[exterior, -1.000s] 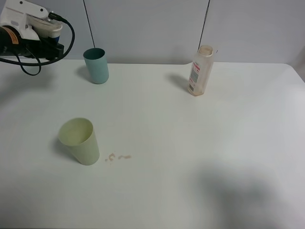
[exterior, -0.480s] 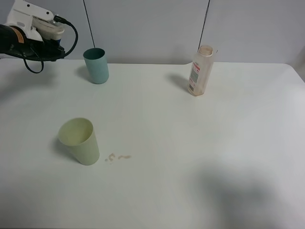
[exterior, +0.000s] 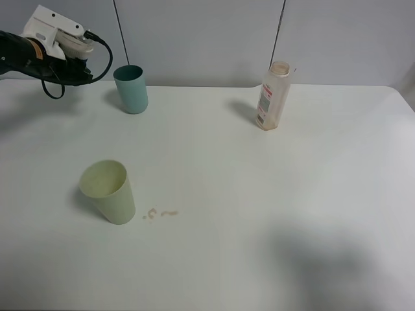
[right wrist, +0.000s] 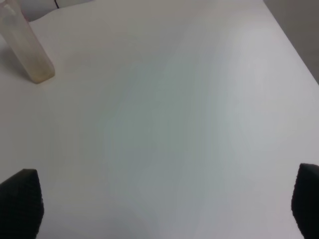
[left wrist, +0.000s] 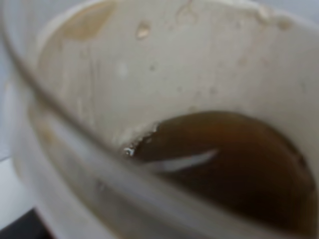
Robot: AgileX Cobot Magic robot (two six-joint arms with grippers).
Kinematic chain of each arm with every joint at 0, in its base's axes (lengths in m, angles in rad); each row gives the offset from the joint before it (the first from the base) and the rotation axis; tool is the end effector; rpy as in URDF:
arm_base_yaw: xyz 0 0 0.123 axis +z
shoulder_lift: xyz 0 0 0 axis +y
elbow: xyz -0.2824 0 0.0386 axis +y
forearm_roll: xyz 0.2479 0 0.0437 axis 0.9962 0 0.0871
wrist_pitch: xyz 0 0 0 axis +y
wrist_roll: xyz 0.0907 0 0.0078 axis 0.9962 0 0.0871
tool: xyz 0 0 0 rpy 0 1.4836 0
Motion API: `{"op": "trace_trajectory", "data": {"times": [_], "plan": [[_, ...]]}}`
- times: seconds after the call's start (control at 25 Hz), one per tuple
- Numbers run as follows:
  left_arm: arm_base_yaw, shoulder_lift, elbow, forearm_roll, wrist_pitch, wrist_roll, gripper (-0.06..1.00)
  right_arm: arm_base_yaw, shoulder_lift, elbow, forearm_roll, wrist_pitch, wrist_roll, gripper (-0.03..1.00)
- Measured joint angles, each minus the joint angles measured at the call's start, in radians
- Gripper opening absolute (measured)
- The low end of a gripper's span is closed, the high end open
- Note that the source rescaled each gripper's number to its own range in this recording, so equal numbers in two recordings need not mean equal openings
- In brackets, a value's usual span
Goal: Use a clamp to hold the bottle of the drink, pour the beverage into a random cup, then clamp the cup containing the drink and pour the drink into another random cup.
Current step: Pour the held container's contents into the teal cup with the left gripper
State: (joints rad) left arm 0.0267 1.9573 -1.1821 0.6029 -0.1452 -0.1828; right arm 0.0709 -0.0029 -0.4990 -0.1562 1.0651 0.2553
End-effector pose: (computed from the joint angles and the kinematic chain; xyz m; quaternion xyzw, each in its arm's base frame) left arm 0.4263 0.0040 0.1788 0.1885 0.8559 0.0701 0.4764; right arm -0.0050 -0.0128 0.2773 0.0816 0.8474 0.0073 0.5247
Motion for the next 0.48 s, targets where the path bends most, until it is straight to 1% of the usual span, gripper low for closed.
{"op": "trace_trajectory", "data": {"times": [0.12, 0.48], "plan": [[0.000, 0.006, -0.021, 0.022, 0.016, 0.005, 0.01, 0.000, 0.000, 0.000, 0.000, 0.000, 0.000, 1.00], [-0.008, 0.008, -0.022, 0.085, 0.050, 0.010, 0.01, 0.000, 0.000, 0.000, 0.000, 0.000, 0.000, 1.00]]}}
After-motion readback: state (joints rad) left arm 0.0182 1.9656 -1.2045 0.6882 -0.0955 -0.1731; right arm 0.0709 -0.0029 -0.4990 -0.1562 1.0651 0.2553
